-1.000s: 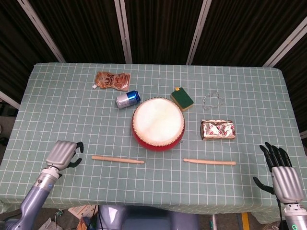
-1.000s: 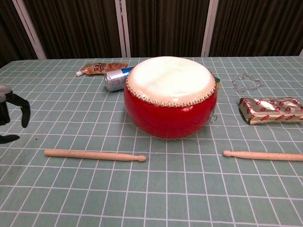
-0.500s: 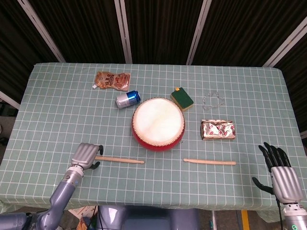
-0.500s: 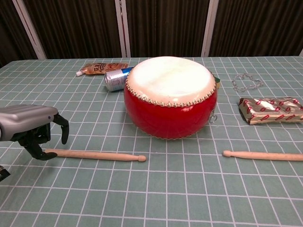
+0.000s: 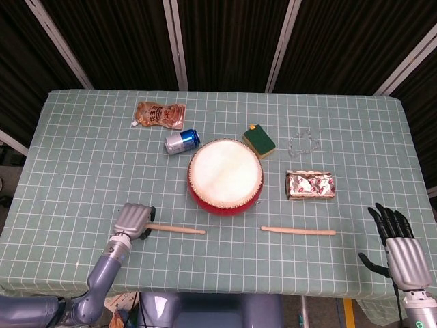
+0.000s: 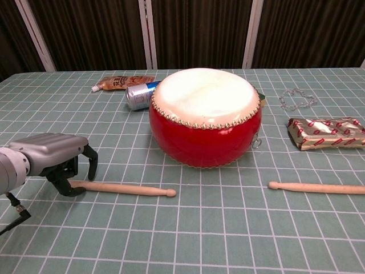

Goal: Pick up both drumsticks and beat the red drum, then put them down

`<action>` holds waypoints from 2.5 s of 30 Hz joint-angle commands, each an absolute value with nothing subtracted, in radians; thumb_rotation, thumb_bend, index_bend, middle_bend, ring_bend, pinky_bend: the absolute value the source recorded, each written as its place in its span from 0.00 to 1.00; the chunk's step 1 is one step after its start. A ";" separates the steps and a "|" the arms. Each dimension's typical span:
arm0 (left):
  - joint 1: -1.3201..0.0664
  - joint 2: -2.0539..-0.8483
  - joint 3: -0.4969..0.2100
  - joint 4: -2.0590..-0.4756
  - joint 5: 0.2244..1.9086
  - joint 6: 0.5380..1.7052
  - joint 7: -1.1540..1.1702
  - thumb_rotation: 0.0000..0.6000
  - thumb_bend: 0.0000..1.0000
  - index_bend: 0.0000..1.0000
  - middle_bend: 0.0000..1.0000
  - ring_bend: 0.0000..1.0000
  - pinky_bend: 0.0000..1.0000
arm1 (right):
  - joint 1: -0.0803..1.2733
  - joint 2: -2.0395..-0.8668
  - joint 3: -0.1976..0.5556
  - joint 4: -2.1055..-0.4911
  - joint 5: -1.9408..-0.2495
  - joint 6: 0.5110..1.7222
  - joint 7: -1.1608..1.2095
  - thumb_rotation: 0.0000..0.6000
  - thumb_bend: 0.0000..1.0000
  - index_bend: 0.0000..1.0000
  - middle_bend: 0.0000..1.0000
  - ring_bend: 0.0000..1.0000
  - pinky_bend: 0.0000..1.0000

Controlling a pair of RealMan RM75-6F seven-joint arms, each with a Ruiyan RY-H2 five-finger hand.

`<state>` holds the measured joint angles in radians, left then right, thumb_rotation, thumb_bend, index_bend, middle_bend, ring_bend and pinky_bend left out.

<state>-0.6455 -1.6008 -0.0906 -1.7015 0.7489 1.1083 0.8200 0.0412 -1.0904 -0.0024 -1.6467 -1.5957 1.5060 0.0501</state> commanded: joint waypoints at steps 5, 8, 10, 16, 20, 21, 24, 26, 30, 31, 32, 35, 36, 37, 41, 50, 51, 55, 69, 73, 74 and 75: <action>-0.657 -1.625 -0.077 -1.668 0.733 1.112 0.826 1.00 0.32 0.51 1.00 1.00 1.00 | 0.040 -1.090 -0.002 -1.646 -1.597 1.508 0.054 1.00 0.25 0.00 0.00 0.00 0.05; -0.660 -1.631 -0.075 -1.654 0.726 1.110 0.823 1.00 0.32 0.51 1.00 1.00 1.00 | 0.040 -1.090 -0.002 -1.645 -1.598 1.509 0.053 1.00 0.25 0.00 0.00 0.00 0.05; -0.661 -1.635 -0.071 -1.645 0.719 1.106 0.821 1.00 0.34 0.54 1.00 1.00 1.00 | 0.040 -1.090 -0.002 -1.647 -1.598 1.509 0.051 1.00 0.25 0.00 0.00 0.00 0.05; -0.653 -1.636 -0.071 -1.642 0.755 1.113 0.777 1.00 0.46 0.74 1.00 1.00 1.00 | 0.039 -1.090 -0.001 -1.648 -1.595 1.508 0.053 1.00 0.25 0.00 0.00 0.00 0.05; -0.640 -1.602 -0.081 -1.686 0.820 1.136 0.722 1.00 0.49 0.76 1.00 1.00 1.00 | 0.038 -1.089 -0.001 -1.647 -1.592 1.508 0.055 1.00 0.25 0.00 0.00 0.00 0.05; -0.636 -1.588 -0.085 -1.704 0.839 1.143 0.706 1.00 0.49 0.77 1.00 1.00 1.00 | 0.038 -1.089 0.000 -1.648 -1.591 1.507 0.055 1.00 0.25 0.00 0.00 0.00 0.05; -0.619 -1.526 -0.099 -1.783 0.905 1.170 0.647 1.00 0.50 0.77 1.00 1.00 1.00 | 0.040 -1.089 0.001 -1.650 -1.589 1.504 0.055 1.00 0.25 0.00 0.00 0.00 0.05; -0.606 -1.474 -0.105 -1.839 0.951 1.186 0.612 1.00 0.51 0.77 1.00 1.00 1.00 | 0.042 -1.088 0.002 -1.654 -1.587 1.500 0.052 1.00 0.25 0.00 0.00 0.00 0.05; -0.580 -1.362 -0.114 -1.934 1.034 1.211 0.543 1.00 0.51 0.77 1.00 1.00 1.00 | 0.053 -1.087 0.009 -1.666 -1.581 1.485 0.040 1.00 0.25 0.04 0.25 0.34 0.42; -0.574 -1.334 -0.118 -1.953 1.051 1.217 0.526 1.00 0.51 0.77 1.00 1.00 1.00 | 0.058 -1.087 0.013 -1.671 -1.578 1.481 0.032 1.00 0.25 0.07 0.34 0.45 0.51; -0.568 -1.309 -0.120 -1.970 1.064 1.220 0.511 1.00 0.51 0.77 1.00 1.00 1.00 | 0.063 -1.088 0.016 -1.675 -1.575 1.473 0.023 1.00 0.25 0.13 0.46 0.59 0.63; -0.554 -1.240 -0.130 -2.008 1.092 1.226 0.466 1.00 0.51 0.77 1.00 1.00 1.00 | 0.084 -1.093 0.022 -1.694 -1.555 1.430 -0.007 1.00 0.25 0.27 0.69 0.81 0.78; -0.550 -1.212 -0.135 -2.020 1.100 1.225 0.447 1.00 0.51 0.77 1.00 1.00 1.00 | 0.097 -1.097 0.026 -1.704 -1.537 1.402 -0.031 1.00 0.25 0.31 0.74 0.87 0.82; -0.546 -1.189 -0.141 -2.030 1.105 1.224 0.429 1.00 0.51 0.77 1.00 1.00 1.00 | 0.108 -1.100 0.032 -1.713 -1.520 1.380 -0.054 1.00 0.25 0.33 0.78 0.90 0.84; -0.540 -1.131 -0.154 -2.050 1.112 1.212 0.381 1.00 0.51 0.78 1.00 1.00 1.00 | 0.154 -1.128 0.054 -1.740 -1.452 1.299 -0.164 1.00 0.25 0.41 0.92 1.00 0.93; -0.538 -1.082 -0.163 -2.044 1.115 1.185 0.326 1.00 0.51 0.78 1.00 1.00 1.00 | 0.221 -1.239 0.071 -1.766 -1.350 1.215 -0.382 1.00 0.25 0.49 1.00 1.00 0.98; -0.538 -1.079 -0.162 -2.043 1.117 1.182 0.322 1.00 0.51 0.78 1.00 1.00 1.00 | 0.228 -1.256 0.073 -1.762 -1.341 1.211 -0.406 1.00 0.25 0.49 1.00 1.00 0.98; -0.533 -1.069 -0.156 -2.038 1.126 1.177 0.310 1.00 0.51 0.78 1.00 1.00 1.00 | 0.248 -1.304 0.083 -1.752 -1.304 1.200 -0.462 1.00 0.25 0.49 1.00 1.00 0.98; -0.521 -1.046 -0.155 -2.011 1.138 1.170 0.264 1.00 0.52 0.78 1.00 1.00 1.00 | 0.297 -1.402 0.098 -1.622 -1.201 1.161 -0.521 1.00 0.25 0.50 1.00 1.00 0.98; -0.522 -1.049 -0.153 -2.000 1.136 1.162 0.262 1.00 0.51 0.78 1.00 1.00 1.00 | 0.304 -1.425 0.100 -1.587 -1.186 1.150 -0.494 1.00 0.25 0.52 1.00 1.00 0.98; -0.523 -1.050 -0.152 -1.998 1.136 1.160 0.262 1.00 0.51 0.78 1.00 1.00 1.00 | 0.305 -1.431 0.101 -1.579 -1.181 1.147 -0.487 1.00 0.25 0.52 1.00 1.00 0.98; -0.523 -1.051 -0.151 -1.996 1.136 1.158 0.263 1.00 0.52 0.78 1.00 1.00 1.00 | 0.307 -1.436 0.101 -1.572 -1.179 1.146 -0.484 1.00 0.25 0.52 1.00 1.00 0.98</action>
